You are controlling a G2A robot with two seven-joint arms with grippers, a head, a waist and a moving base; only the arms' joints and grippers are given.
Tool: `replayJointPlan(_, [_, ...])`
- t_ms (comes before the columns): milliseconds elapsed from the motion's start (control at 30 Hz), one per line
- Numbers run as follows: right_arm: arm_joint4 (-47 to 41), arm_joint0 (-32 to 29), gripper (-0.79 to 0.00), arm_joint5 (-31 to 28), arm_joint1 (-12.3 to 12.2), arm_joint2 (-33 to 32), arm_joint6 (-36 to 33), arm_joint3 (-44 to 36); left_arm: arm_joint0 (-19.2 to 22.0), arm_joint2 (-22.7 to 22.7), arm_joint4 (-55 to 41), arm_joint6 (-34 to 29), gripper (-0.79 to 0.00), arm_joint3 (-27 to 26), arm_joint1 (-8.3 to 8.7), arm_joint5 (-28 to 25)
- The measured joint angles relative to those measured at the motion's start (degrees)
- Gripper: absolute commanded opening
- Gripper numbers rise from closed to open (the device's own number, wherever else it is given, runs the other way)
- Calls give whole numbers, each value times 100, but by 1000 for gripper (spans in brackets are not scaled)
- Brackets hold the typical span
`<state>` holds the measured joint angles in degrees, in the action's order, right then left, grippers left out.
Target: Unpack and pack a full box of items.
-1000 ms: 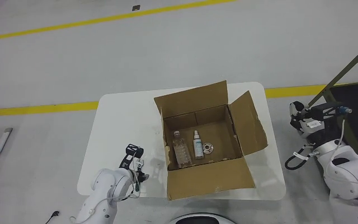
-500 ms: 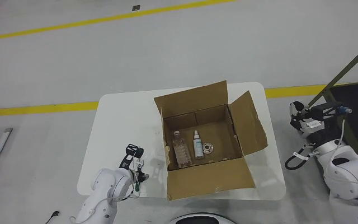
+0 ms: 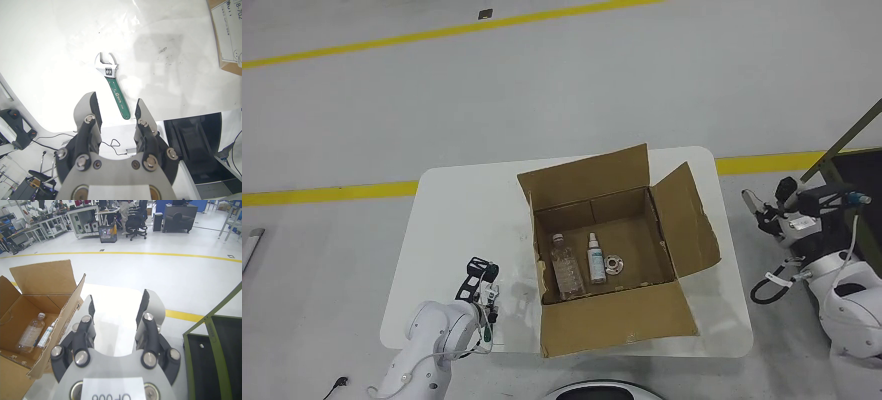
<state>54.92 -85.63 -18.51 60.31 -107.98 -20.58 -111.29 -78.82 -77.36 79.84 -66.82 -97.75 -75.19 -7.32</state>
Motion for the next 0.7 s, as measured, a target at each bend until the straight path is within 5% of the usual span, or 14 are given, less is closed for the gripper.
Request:
replayJointPlan(233, [88, -18, -9, 9, 5, 22, 284, 76, 0, 0, 0, 0, 0, 0, 0, 0])
replayJointPlan(267, [152, -31, -474, 14, 7, 33, 357, 83, 0, 0, 0, 0, 0, 0, 0, 0])
replayJointPlan(300, [228, -54, -579, 27, 10, 53, 461, 95, 0, 0, 0, 0, 0, 0, 0, 0])
replayJointPlan(333, [272, -74, -763, 44, 14, 67, 535, 107, -2, -1, 0, 4, 0, 3, 0, 2])
replayJointPlan(700, [430, -53, -785, 111, 22, 90, 745, 293, -115, -114, -372, 186, 0, 69, 20, 125])
